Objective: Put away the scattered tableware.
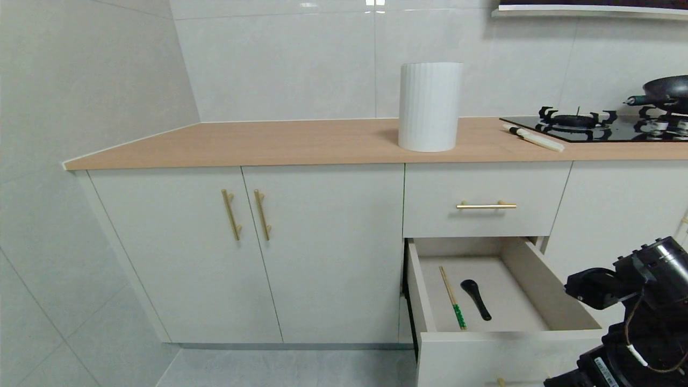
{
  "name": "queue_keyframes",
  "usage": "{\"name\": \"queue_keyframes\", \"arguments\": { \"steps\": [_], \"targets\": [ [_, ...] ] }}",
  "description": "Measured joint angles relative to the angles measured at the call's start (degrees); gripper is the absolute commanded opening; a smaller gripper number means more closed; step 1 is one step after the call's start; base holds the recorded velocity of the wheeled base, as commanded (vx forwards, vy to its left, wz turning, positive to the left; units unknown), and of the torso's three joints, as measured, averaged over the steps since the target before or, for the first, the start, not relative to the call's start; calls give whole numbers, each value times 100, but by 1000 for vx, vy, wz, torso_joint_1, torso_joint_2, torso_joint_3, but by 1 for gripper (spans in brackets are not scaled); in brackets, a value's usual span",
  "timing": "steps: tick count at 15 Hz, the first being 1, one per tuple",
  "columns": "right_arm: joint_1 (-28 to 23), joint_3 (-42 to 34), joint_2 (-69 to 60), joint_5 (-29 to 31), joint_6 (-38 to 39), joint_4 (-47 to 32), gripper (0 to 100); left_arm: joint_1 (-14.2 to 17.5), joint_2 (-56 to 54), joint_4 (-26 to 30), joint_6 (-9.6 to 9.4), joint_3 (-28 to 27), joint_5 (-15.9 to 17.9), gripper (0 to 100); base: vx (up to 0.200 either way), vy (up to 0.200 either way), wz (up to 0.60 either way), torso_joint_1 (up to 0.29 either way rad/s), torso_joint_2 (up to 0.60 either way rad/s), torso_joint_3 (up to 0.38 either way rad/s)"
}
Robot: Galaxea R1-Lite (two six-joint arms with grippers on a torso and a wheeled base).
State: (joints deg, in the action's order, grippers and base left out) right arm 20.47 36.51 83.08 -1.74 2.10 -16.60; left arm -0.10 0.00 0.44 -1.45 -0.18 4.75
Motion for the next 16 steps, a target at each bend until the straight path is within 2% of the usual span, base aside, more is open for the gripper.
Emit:
{"name": "queue_keyframes", "arguments": {
  "steps": [4, 7, 9, 12, 16],
  "targets": [
    [59, 30, 691, -4, 63, 33, 100, 2, 0, 0, -2, 0, 0, 100, 0, 0, 0, 0, 0, 0],
    [54, 288, 1403, 106, 707, 77, 100, 0, 0, 0, -2, 0, 0, 100, 0, 0, 0, 0, 0, 0],
    [45, 474, 1791, 443, 991, 126, 100, 0, 0, 0, -5, 0, 0, 100, 0, 0, 0, 0, 0, 0],
    [28, 533, 2191, 830, 1418, 917, 100, 2, 0, 0, -5, 0, 0, 100, 0, 0, 0, 0, 0, 0],
    [6, 491, 2433, 1014, 1608, 1404, 100, 0, 0, 0, -5, 0, 0, 100, 0, 0, 0, 0, 0, 0]
  ]
}}
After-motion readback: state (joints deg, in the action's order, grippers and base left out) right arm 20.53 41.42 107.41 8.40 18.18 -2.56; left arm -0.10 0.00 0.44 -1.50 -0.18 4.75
